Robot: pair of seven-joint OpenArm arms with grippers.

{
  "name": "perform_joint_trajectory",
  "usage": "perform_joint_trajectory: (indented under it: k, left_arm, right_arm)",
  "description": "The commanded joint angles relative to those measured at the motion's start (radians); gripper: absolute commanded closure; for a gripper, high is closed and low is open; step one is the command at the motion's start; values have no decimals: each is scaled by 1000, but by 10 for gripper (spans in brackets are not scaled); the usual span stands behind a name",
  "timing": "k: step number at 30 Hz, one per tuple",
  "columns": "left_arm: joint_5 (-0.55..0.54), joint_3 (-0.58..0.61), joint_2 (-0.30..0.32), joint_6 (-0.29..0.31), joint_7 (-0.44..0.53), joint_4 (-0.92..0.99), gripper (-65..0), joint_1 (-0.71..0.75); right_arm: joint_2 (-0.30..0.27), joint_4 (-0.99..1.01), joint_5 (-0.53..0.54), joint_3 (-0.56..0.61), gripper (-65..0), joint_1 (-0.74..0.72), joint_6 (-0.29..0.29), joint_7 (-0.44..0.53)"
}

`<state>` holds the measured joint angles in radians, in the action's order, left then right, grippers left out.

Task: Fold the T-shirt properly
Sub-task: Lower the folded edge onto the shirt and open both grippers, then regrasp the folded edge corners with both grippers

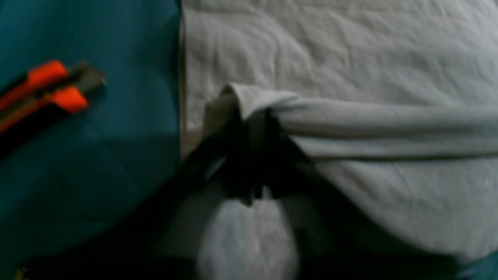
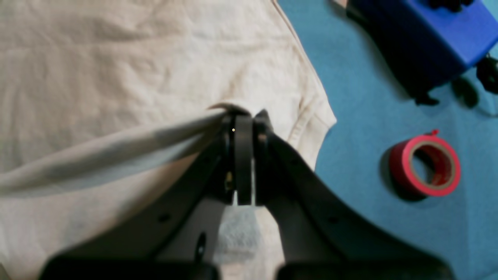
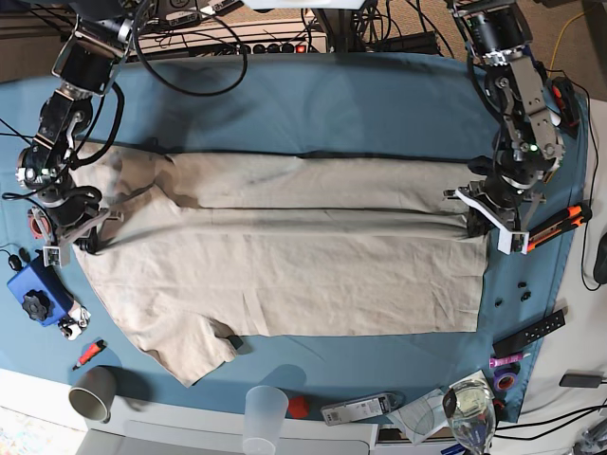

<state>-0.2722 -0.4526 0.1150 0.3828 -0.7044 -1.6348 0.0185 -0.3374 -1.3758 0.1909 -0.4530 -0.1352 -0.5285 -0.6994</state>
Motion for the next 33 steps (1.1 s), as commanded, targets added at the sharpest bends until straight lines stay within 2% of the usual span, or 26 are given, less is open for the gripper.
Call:
perform_joint_trajectory:
  k: [1,3,5,11,15,17,20,24,28,31,33]
  left_arm:
    - [-7,-1,14,5,25,-15,-166,-16]
    - [-7,-1,23,8,25,-15,-210,-17]
    - [-7,-1,27,7,25,-15,-220,-16]
    - [-7,-1,27,-3,23,-15,-220,-16]
    - [-7,-1,29,-88,-13,-16,-220,-17]
    - [-8,-1,39,-98,-62,-19,-221,-17]
    - [-28,-1,55,-98,-131,-42,-287,-17]
    - [-73,-1,65,-97,-172,-72,-374,-16]
    - [-72,-2,65,-103,-220,-74,-377,-15]
    - [-71,-2,65,-129,-251,-74,-376,-9]
    - [-68,-1,64,-144,-250,-74,-376,4]
  right_arm:
    - [-27,-17,8,-5,0,-18,-2,21]
    - [-29,-17,9,-6,-81,-18,-2,22]
    - [-29,-17,9,-6,-127,-18,-2,27]
    - [-31,-17,10,-6,-127,-18,-2,26]
    - [-54,-18,40,-7,-128,-21,-2,16]
    - [-75,-22,76,-7,-128,-28,-8,5]
    - [-109,-47,128,-7,-133,-49,-18,-61]
    - [-143,-95,188,-7,-201,-75,-21,-147]
    - [-160,-111,192,-8,-202,-79,-21,-192]
    - [-161,-111,209,-13,-202,-78,-18,-247]
    - [-161,-111,246,-24,-202,-78,7,-294]
